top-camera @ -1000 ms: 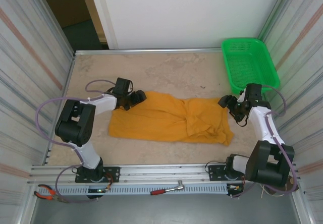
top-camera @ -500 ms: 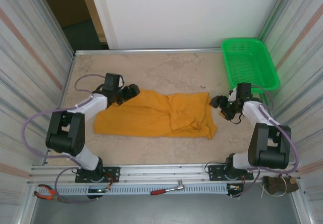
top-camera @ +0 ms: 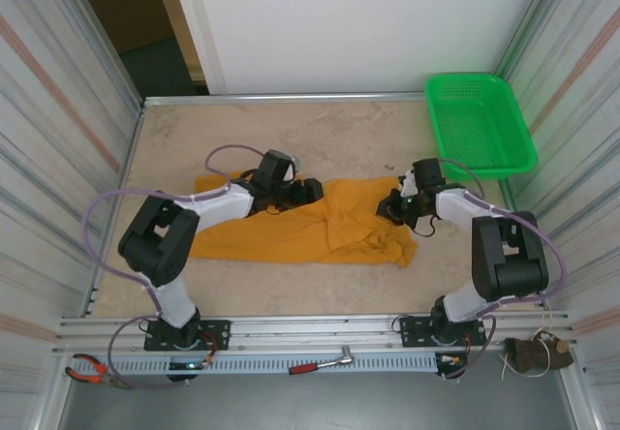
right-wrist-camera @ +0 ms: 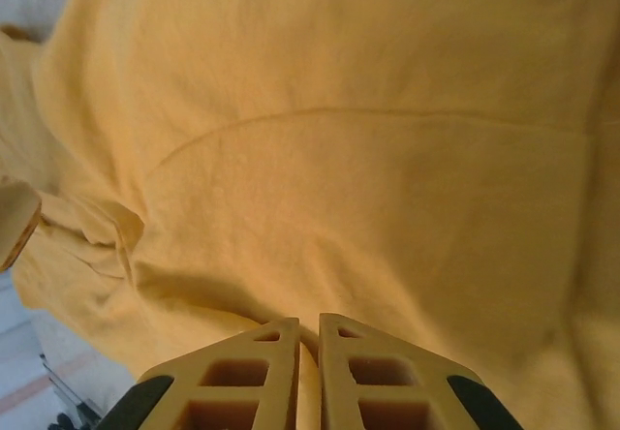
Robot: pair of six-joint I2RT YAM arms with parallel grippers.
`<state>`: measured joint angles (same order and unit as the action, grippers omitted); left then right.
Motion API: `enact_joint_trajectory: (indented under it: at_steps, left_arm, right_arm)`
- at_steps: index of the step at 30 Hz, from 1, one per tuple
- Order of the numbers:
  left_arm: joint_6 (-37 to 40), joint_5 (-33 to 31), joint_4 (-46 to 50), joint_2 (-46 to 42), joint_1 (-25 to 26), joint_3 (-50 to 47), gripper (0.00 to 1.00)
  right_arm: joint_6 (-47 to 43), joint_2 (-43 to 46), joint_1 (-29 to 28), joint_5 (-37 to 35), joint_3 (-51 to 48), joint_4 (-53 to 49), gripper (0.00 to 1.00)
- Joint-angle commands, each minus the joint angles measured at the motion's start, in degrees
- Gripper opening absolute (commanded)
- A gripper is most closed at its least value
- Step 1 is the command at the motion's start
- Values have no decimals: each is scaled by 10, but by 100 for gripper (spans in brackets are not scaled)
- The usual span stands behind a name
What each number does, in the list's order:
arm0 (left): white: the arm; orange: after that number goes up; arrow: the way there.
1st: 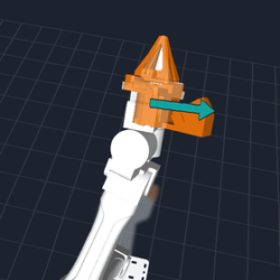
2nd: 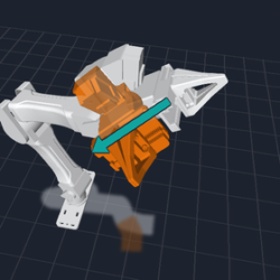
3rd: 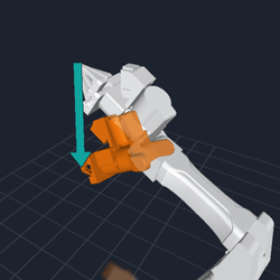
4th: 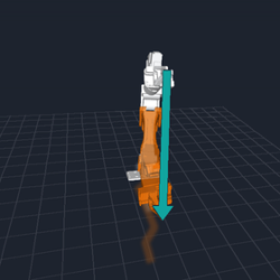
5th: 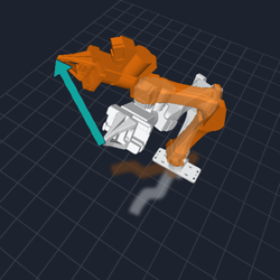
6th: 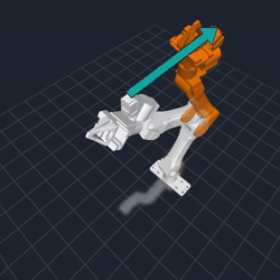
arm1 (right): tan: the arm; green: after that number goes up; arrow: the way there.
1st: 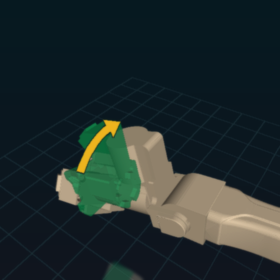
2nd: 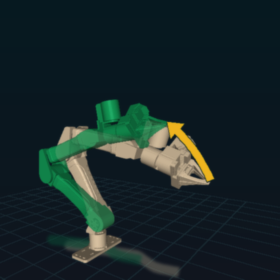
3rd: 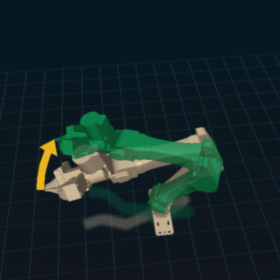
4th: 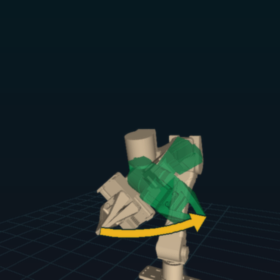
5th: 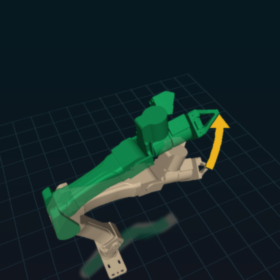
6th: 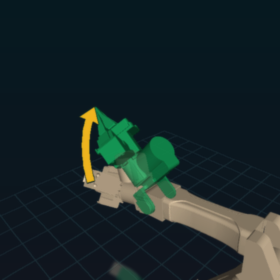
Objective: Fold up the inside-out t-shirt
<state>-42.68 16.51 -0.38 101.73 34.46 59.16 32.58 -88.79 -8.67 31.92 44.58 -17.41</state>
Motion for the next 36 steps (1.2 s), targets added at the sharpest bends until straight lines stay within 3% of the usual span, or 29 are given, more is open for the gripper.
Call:
enact_joint_trajectory:
  at_steps: [1, 18, 22, 24, 27, 28, 32, 36]
  left_arm:
    - [-24, -1, -23, 17, 2, 25, 77]
    - [-15, -8, -4, 13, 0, 48, 77]
    - [-20, 2, -3, 5, 4, 56, 77]
    - [-23, 9, -4, 3, 12, 64, 77]
    - [-32, 15, -5, 14, 30, 80, 77]
    - [-36, 18, -9, 20, 35, 85, 77]
    - [-42, 22, -14, 50, 61, 103, 77]
    - [-48, 20, -19, 71, 75, 106, 77]
  right_arm:
    - [6, -11, -21, 22, 3, 14, 10]
    - [-40, 98, -27, 86, -77, -75, 7]
    - [-47, 135, 15, 71, -59, -108, 8]
    - [-32, 156, 73, 41, -49, -106, 20]
    - [-22, 153, 139, 5, -31, -93, 52]
    - [-20, 144, 154, 8, -26, -84, 58]
    - [-23, 84, 175, 8, -1, -56, 68]
    - [-23, 32, 175, 16, 0, -20, 70]
